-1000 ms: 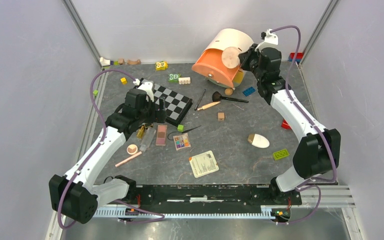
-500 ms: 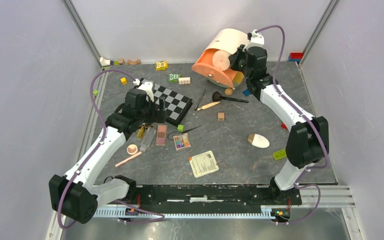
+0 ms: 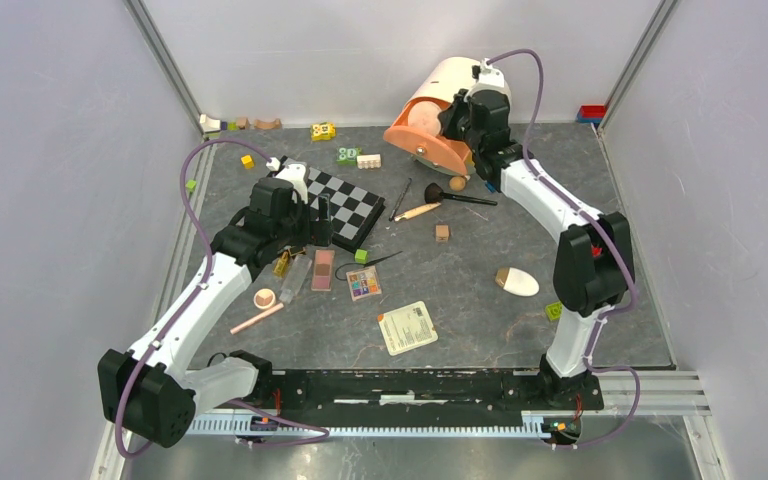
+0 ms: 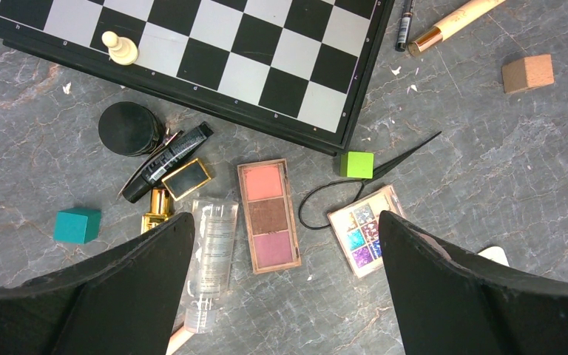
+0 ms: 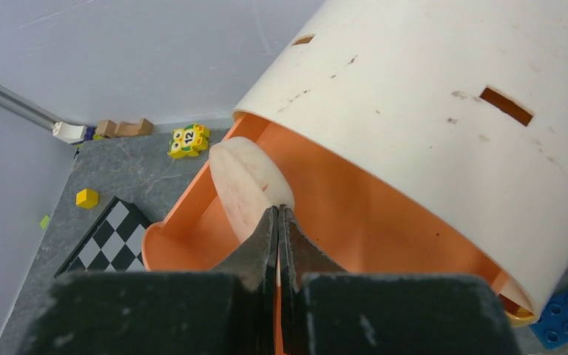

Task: Organize the makeup
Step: Place the makeup tool in the drawer.

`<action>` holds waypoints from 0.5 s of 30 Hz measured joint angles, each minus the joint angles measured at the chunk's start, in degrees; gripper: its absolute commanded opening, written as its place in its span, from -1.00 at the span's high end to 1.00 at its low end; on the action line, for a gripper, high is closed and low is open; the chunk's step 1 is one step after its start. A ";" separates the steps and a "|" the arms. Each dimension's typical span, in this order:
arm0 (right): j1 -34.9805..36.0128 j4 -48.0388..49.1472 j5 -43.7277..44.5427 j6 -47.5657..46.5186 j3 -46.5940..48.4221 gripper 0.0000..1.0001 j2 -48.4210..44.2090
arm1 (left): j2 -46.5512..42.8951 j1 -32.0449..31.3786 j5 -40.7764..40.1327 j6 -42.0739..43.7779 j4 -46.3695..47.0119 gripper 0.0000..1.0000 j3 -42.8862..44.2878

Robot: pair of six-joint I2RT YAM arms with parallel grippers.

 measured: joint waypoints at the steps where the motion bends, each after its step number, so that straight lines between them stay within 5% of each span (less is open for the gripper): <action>1: 0.07 -0.13 0.02 0.04 0.26 1.00 0.46 | 0.00 0.00 0.00 0.00 0.00 -1.00 0.00; 6: 0.13 -0.68 0.85 0.22 0.70 0.94 1.79 | 0.00 0.00 0.00 0.00 0.00 -1.00 0.00; 15: 0.07 -1.57 2.51 0.90 0.94 0.48 2.73 | 0.00 0.00 0.00 0.00 0.00 -1.00 0.00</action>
